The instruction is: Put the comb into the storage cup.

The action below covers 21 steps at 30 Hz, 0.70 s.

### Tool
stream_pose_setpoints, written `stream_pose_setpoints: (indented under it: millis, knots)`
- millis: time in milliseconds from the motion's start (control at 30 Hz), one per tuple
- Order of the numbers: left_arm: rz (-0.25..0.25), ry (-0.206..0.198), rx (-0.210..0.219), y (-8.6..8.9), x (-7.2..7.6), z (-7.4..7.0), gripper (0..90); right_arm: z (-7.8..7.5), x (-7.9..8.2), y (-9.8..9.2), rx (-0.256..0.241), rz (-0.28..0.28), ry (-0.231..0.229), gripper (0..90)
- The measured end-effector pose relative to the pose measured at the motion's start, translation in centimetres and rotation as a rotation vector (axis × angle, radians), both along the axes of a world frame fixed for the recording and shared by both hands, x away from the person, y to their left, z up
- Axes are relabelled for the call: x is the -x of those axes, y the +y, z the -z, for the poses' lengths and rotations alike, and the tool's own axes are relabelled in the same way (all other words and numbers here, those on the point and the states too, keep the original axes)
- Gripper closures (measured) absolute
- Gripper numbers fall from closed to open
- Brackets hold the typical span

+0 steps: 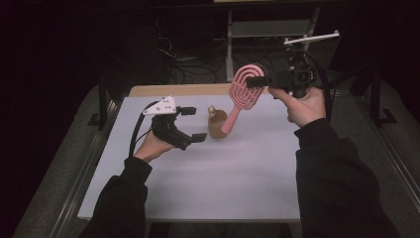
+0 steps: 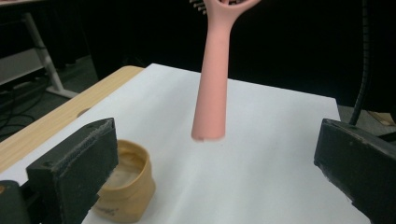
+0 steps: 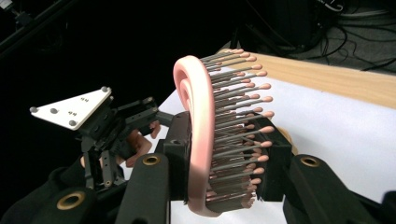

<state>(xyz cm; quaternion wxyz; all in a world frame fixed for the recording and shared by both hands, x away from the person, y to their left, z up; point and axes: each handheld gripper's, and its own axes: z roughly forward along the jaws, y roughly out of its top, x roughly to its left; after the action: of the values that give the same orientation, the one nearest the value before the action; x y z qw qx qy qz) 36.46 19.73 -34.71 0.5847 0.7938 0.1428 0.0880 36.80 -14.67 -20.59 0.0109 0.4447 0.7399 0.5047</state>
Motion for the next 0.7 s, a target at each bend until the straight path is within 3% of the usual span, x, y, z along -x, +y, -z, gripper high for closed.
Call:
stream_pose_setpoints:
  millis: [433,700]
  knots:
    - [-0.071,-0.004,0.024,3.8,0.4,1.1,0.0,-1.2,-1.3,0.9,0.026,0.004,-0.028,62.3]
    - [-0.103,0.002,0.033,5.6,0.7,1.8,0.0,-1.2,-2.0,1.1,0.030,0.008,-0.032,62.2]
